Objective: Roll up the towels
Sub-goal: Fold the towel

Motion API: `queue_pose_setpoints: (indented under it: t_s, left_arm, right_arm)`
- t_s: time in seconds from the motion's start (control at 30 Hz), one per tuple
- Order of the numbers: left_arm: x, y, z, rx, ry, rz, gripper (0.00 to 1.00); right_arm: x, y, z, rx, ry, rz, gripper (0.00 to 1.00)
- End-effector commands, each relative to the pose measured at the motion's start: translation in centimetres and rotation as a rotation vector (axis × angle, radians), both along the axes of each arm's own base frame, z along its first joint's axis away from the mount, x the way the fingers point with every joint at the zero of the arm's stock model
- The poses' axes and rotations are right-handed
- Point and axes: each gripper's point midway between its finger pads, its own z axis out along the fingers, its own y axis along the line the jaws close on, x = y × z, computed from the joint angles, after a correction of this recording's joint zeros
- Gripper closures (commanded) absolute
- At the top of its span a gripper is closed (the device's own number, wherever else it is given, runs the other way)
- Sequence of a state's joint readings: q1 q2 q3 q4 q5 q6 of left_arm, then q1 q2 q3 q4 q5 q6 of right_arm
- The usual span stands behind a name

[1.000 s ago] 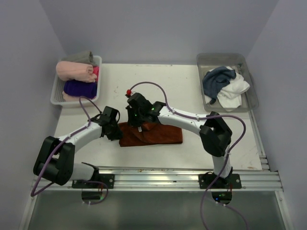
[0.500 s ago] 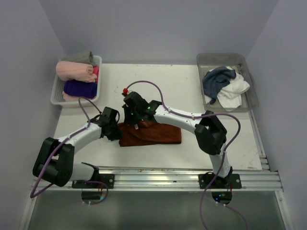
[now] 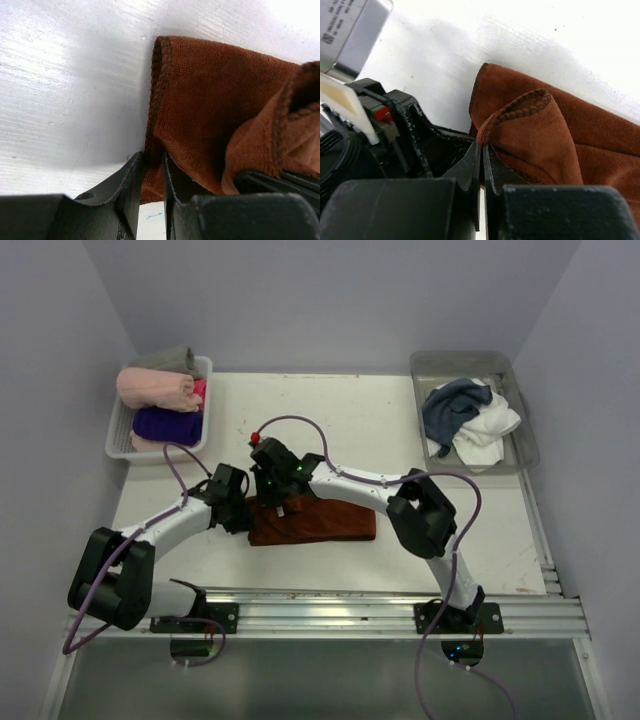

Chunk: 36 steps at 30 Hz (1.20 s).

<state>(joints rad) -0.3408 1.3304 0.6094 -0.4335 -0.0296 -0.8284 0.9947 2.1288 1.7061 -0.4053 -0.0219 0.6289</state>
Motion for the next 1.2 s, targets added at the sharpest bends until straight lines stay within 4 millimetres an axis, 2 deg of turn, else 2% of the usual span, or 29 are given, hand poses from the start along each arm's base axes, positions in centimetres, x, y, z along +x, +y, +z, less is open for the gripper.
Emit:
queue_pose_setpoints:
  t_s: [0.0,0.13,0.17,0.2,0.27,0.3,0.4,0.43,0.5,0.57,0.6,0.63,0.67,0.7,0.73,0.77,0.83,0.87,0.9,0.93,1.0,1.1,1.17]
  left_arm:
    - [-2.7,1.4,-2.1,0.055,0.103,0.025,0.74]
    - [-2.4,1.8,-1.6,0.074,0.089,0.035,0.74]
    - [-2.3,1.9,-1.4,0.082,0.086,0.038,0.74]
    - [-2.0,2.0,-0.7,0.087,0.077,0.041,0.74]
    - [-1.2,2.3,0.4,0.100,0.047,0.046,0.73]
    - [-1.1,2.6,1.0,0.105,0.036,0.052,0.73]
    - [-0.2,3.3,2.9,0.111,-0.010,0.083,0.73]
    - [0.0,3.5,3.3,0.112,-0.021,0.092,0.73]
    - [0.5,3.8,4.5,0.111,-0.057,0.118,0.73]
    - [1.1,3.7,5.3,0.098,-0.095,0.129,0.72]
    - [1.2,3.5,5.8,0.081,-0.123,0.124,0.71]
    - [1.5,3.4,6.0,0.071,-0.142,0.117,0.69]
    - [2.1,3.0,6.4,0.050,-0.175,0.107,0.69]
    - [2.2,2.6,6.6,0.036,-0.184,0.090,0.68]
    - [2.6,2.4,6.8,0.032,-0.194,0.085,0.67]
    - [3.4,1.9,7.4,0.020,-0.220,0.075,0.66]
    - [3.9,0.9,7.1,0.029,-0.210,0.037,0.65]
    - [4.6,0.4,7.7,0.029,-0.222,0.026,0.64]
    - [4.7,-0.1,7.1,0.044,-0.197,0.007,0.64]
    - [5.0,-0.4,7.1,0.045,-0.196,-0.002,0.63]
    - [5.9,-1.0,7.6,0.048,-0.213,-0.021,0.63]
    - [7.3,-1.3,9.0,0.050,-0.260,-0.034,0.62]
    - [7.8,-1.3,9.8,0.059,-0.267,-0.038,0.62]
  right_arm:
    - [-0.1,1.1,1.6,0.042,-0.011,0.019,1.00]
    - [-0.2,1.5,1.5,0.048,-0.002,0.034,0.98]
    - [-0.3,1.6,1.5,0.051,0.000,0.039,0.90]
    - [-0.4,1.7,1.6,0.053,0.002,0.045,0.73]
    - [-0.3,1.9,2.4,0.065,-0.008,0.061,0.59]
    - [-0.4,1.8,3.2,0.071,-0.017,0.068,0.49]
    - [0.0,1.3,5.0,0.073,-0.059,0.071,0.42]
    - [0.4,0.7,6.4,0.076,-0.096,0.054,0.41]
    - [0.9,-0.3,7.6,0.078,-0.126,0.034,0.41]
    - [1.9,-2.7,9.0,0.087,-0.165,-0.024,0.43]
    - [2.3,-3.7,9.1,0.087,-0.173,-0.047,0.45]
    - [2.7,-5.7,7.3,0.053,-0.150,-0.077,0.55]
    - [3.0,-6.8,8.2,0.069,-0.159,-0.105,0.60]
    - [3.2,-7.7,7.5,0.056,-0.148,-0.122,0.64]
    - [3.5,-9.2,6.0,0.028,-0.123,-0.143,0.75]
    - [3.3,-9.6,5.1,0.014,-0.100,-0.150,0.79]
    - [2.7,-9.8,3.4,-0.009,-0.058,-0.143,0.84]
    - [2.4,-9.6,2.9,-0.010,-0.041,-0.136,0.87]
    - [2.2,-9.3,1.7,-0.024,-0.027,-0.132,0.87]
    - [1.6,-8.7,1.4,-0.029,-0.021,-0.115,0.88]
    - [0.7,-7.8,0.1,-0.038,0.010,-0.085,0.89]
    - [0.3,-7.3,-1.4,-0.057,0.031,-0.071,0.92]
    - [0.3,-6.8,-1.6,-0.056,0.035,-0.065,0.92]
